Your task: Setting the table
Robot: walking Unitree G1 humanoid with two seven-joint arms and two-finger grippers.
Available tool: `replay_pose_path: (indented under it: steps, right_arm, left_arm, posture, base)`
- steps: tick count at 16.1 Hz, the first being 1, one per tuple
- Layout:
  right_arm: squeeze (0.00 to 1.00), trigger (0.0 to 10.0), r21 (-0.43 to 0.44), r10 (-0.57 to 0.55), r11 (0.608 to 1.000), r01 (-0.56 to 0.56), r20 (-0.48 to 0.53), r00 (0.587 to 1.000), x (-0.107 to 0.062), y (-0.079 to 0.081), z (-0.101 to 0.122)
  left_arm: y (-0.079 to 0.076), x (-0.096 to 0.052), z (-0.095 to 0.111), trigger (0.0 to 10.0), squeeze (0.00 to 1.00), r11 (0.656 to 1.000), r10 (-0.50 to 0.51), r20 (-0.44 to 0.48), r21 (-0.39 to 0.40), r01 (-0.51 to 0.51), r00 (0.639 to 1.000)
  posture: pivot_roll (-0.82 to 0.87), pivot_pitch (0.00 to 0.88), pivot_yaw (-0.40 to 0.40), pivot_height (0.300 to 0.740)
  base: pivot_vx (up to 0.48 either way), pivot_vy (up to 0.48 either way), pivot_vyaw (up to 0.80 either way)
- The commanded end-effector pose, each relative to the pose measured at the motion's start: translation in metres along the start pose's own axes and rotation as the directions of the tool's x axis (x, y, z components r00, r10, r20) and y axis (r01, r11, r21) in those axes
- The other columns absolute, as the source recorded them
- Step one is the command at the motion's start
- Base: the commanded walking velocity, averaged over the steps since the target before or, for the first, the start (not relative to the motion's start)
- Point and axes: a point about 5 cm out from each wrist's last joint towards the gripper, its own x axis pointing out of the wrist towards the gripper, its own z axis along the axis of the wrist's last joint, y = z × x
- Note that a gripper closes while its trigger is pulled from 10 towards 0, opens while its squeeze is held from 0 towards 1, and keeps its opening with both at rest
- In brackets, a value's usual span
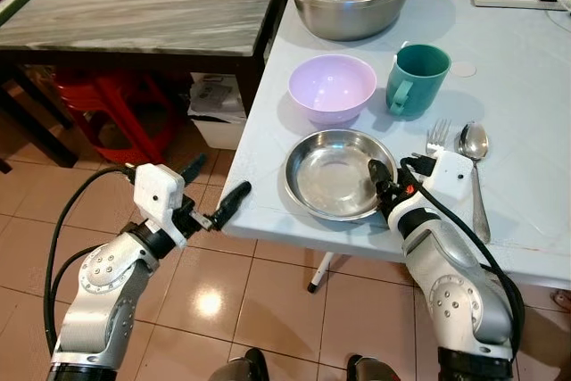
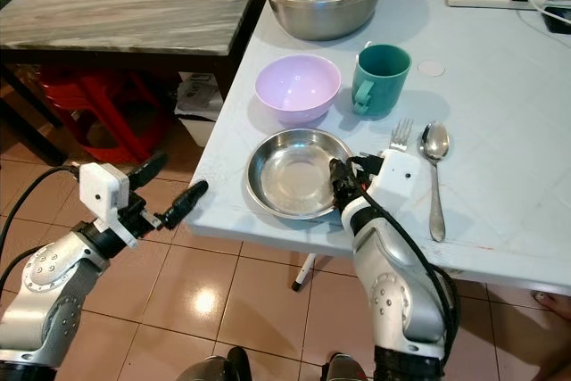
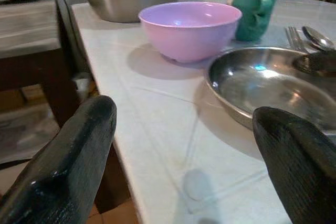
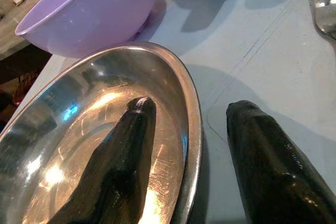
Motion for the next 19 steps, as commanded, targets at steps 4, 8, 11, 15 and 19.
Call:
replay_pose_path:
  steps: [4,8,11,15,19]
  right_arm:
    - [0.00,10.0,-0.063,0.081,0.994,-0.086,-0.077,0.994,0.003,0.014,-0.005]
    - [0.00,0.0,-0.108,0.094,0.989,-0.105,-0.097,0.991,0.003,0.015,-0.006]
    - [0.00,0.0,-0.108,0.086,0.989,-0.098,-0.115,0.990,0.005,0.012,-0.005]
    - [0.00,0.0,-0.091,0.066,0.993,-0.079,-0.134,0.989,0.005,0.006,-0.008]
    - [0.00,0.0,-0.085,0.049,0.994,-0.062,-0.148,0.988,0.004,0.003,-0.010]
  left_arm:
    - [-0.006,-0.005,0.000,10.0,0.00,0.999,-0.049,-0.020,-0.013,0.048,0.999]
    - [-0.008,-0.006,-0.001,10.0,0.00,0.998,-0.060,-0.025,-0.019,0.059,0.998]
    - [-0.010,-0.006,-0.001,10.0,0.00,0.997,-0.067,-0.031,-0.026,0.066,0.997]
    - [-0.012,-0.007,-0.001,10.0,0.00,0.996,-0.080,-0.032,-0.030,0.079,0.996]
    - [-0.015,-0.008,-0.001,10.0,0.00,0.994,-0.108,-0.039,-0.035,0.107,0.993]
  posture:
    - [-0.10,0.208,0.111,0.740]
    - [-0.10,0.211,0.107,0.740]
    - [-0.10,0.211,0.106,0.740]
    - [-0.10,0.208,0.106,0.740]
    - [-0.10,0.211,0.108,0.740]
  base:
    - [0.000,0.000,0.00]
    - [0.000,0.000,0.00]
    - [0.000,0.000,0.00]
    - [0.000,0.000,0.00]
    - [0.000,0.000,0.00]
